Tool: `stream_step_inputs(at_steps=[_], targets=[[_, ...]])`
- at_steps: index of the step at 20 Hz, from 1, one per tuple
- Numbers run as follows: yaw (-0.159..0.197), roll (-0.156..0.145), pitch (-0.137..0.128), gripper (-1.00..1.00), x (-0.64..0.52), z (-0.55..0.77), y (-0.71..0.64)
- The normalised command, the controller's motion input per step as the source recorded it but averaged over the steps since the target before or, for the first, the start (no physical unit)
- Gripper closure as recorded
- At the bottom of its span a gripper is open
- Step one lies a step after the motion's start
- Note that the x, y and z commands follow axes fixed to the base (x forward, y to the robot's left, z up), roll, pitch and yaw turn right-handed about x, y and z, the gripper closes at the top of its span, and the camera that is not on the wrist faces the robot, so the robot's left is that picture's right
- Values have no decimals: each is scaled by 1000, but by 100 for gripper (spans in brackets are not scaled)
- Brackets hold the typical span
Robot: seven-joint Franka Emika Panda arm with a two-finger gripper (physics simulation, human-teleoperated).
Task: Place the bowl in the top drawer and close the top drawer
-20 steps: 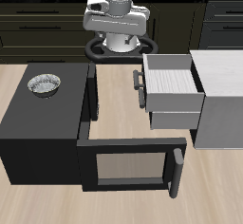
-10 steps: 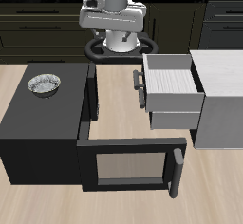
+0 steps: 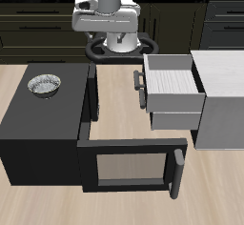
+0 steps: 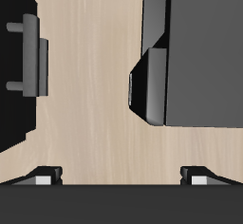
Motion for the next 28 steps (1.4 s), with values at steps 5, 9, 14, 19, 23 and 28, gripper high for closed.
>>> stream_step_inputs(at_steps=[5,9,14,19,23,28], targets=[[-58,1,19,-100,444,154,-395],[-14,2,8,-100,307,129,-277],[11,39,-20,-100,438,194,-400],[-47,-19,20,-100,336,112,-307],[53,18,14,-100,324,64,-269],[-29,13,53,-100,276,-5,-265]])
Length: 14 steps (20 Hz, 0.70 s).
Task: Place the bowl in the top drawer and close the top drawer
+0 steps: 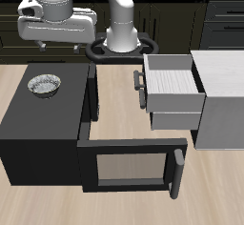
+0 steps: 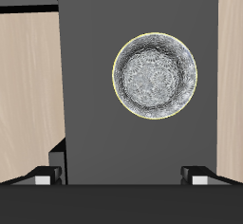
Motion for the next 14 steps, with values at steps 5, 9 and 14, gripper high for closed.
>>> stream_step_inputs(at_steps=[5,9,14], targets=[[6,-18,28,-100,186,-35,-335],[11,-3,11,-100,98,5,-228],[64,34,-1,-100,88,36,-129]])
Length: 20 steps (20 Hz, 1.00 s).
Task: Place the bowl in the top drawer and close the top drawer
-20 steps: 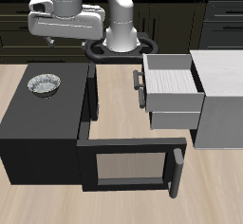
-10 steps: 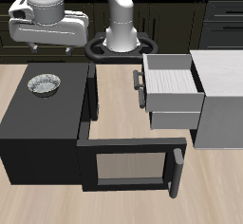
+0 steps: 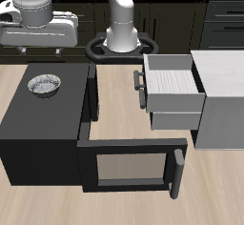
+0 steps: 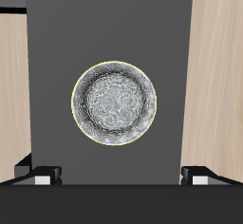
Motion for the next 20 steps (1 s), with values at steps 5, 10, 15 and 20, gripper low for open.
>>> stream_step_inputs(at_steps=[5,10,15,20], targets=[[3,-24,1,-100,104,12,-322],[-32,-19,6,-100,48,-45,-286],[-9,3,-29,-100,33,22,-56],[3,1,7,-100,104,-240,22]])
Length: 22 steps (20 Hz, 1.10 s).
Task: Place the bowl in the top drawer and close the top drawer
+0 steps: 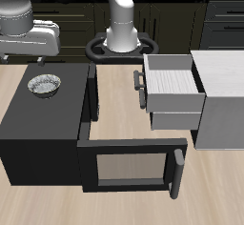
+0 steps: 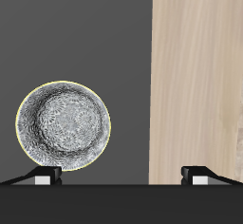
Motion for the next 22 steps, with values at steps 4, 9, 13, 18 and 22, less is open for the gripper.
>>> stream_step_inputs(at_steps=[4,9,13,18,22], targets=[[-30,10,14,-100,95,-315,45],[-1,7,19,-100,32,-255,69],[-23,4,51,-100,4,-447,-35],[12,-1,40,100,0,-380,25],[5,13,38,100,10,-350,104]])
